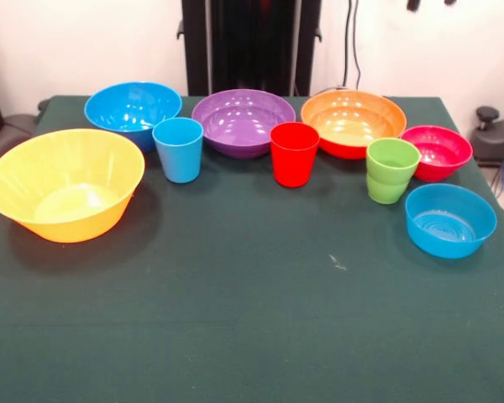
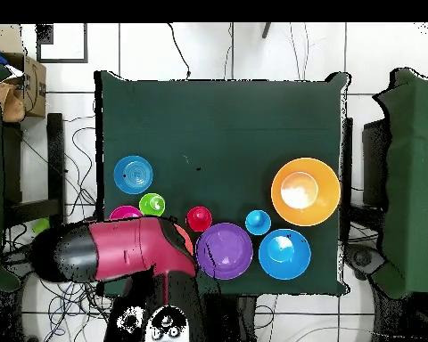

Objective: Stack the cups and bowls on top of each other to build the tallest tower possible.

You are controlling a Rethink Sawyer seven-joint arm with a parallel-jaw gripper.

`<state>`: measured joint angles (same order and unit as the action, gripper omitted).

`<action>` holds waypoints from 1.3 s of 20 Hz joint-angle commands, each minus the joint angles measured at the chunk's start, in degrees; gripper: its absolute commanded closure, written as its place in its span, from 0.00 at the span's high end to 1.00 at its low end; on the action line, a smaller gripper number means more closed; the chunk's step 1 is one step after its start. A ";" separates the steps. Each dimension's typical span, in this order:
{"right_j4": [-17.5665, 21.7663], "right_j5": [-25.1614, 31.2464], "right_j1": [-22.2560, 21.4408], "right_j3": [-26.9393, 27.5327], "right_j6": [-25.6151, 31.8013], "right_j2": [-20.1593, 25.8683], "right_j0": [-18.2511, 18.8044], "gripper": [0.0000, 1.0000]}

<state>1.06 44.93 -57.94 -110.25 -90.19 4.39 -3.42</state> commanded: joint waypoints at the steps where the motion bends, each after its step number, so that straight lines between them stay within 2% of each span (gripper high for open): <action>1: 5.13 -5.25 14.19 7.38 -7.25 2.32 -2.21 1.00; 7: 5.95 -8.45 18.62 10.10 -4.23 1.86 -1.39 1.00; 10: 6.43 -7.68 19.55 11.62 -3.83 1.10 -1.10 1.00; 12: 6.55 -7.88 20.33 11.80 -2.53 1.28 0.33 1.00; 14: 7.67 -7.77 20.05 11.40 -0.24 1.37 1.99 1.00; 17: 8.35 -6.35 17.13 9.02 3.26 2.68 4.77 1.00; 26: 10.69 -6.26 15.58 7.62 4.14 5.20 7.48 1.00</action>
<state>6.22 40.47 -41.67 -102.50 -90.19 4.57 1.87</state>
